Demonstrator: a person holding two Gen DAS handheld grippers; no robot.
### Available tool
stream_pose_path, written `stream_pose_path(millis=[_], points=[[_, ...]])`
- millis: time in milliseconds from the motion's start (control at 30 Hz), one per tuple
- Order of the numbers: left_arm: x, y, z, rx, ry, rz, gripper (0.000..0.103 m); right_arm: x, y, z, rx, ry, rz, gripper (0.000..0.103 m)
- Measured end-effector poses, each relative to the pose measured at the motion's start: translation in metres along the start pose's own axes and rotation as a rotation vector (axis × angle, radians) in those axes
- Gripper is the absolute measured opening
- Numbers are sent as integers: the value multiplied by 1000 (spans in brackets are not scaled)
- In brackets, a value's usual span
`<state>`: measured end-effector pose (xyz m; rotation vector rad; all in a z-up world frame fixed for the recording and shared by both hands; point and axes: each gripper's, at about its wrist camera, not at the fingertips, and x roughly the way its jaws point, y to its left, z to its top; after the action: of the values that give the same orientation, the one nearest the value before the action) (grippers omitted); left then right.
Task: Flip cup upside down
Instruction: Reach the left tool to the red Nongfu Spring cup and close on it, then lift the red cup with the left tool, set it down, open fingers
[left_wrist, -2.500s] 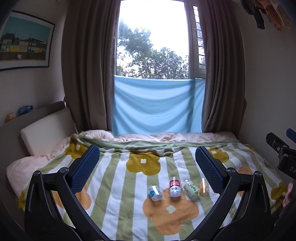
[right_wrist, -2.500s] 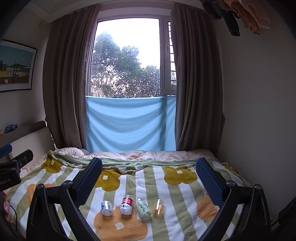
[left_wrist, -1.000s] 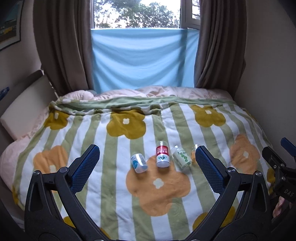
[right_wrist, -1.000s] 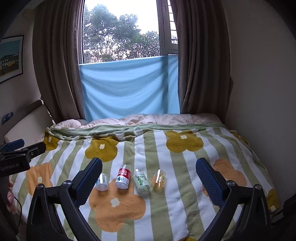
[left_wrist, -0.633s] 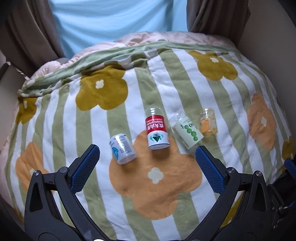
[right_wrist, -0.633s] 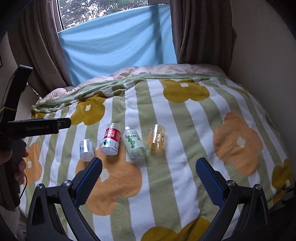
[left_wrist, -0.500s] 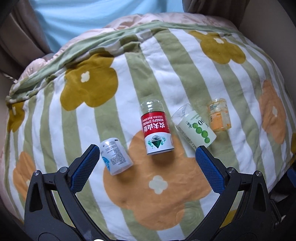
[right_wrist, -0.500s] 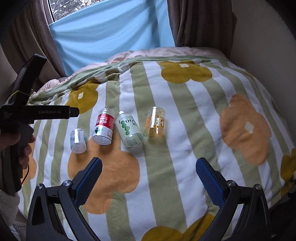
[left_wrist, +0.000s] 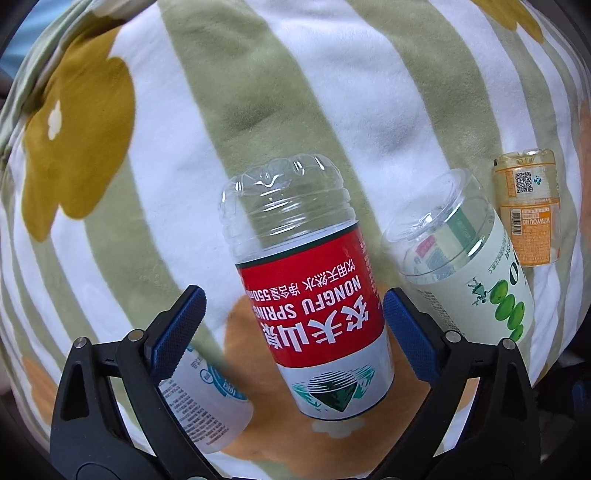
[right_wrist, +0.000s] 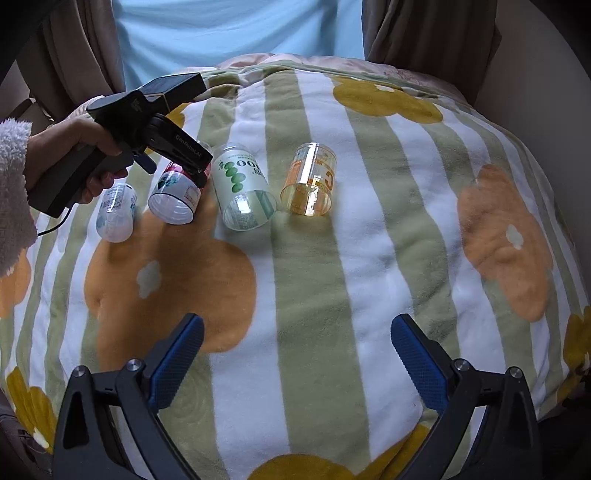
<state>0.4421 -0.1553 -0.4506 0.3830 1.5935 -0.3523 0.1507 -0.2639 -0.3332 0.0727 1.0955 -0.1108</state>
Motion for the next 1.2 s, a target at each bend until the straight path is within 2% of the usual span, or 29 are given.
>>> stream_pose_path(millis=[33, 100, 133, 167, 367, 567, 667, 833, 1067, 1200], points=[[4, 1, 1, -8, 15, -24, 80, 1, 0, -1, 3, 2, 6, 101], [11, 3, 0, -31, 38, -78, 71, 2, 0, -3, 10, 5, 13, 101], [13, 3, -1, -44, 45, -104, 61, 2, 0, -3, 13, 6, 14, 101], [15, 4, -2, -55, 52, -128, 58, 1, -1, -3, 17, 5, 14, 101], [6, -1, -13, -76, 12, -143, 58, -2, -4, -8, 38, 0, 15, 101], [-19, -3, -44, -94, -43, -171, 58, -6, -5, -17, 53, -1, 29, 101], [-32, -9, -72, -98, -62, -189, 57, -11, -3, -24, 56, -5, 43, 101], [-55, -33, -138, -70, -74, -186, 58, -20, 3, -37, 43, -9, 53, 101], [-32, -72, -215, -70, -18, -234, 58, -32, 9, -58, 31, -6, 58, 101], [-9, -92, -241, -57, 7, -267, 58, -36, 7, -69, 35, 2, 51, 101]])
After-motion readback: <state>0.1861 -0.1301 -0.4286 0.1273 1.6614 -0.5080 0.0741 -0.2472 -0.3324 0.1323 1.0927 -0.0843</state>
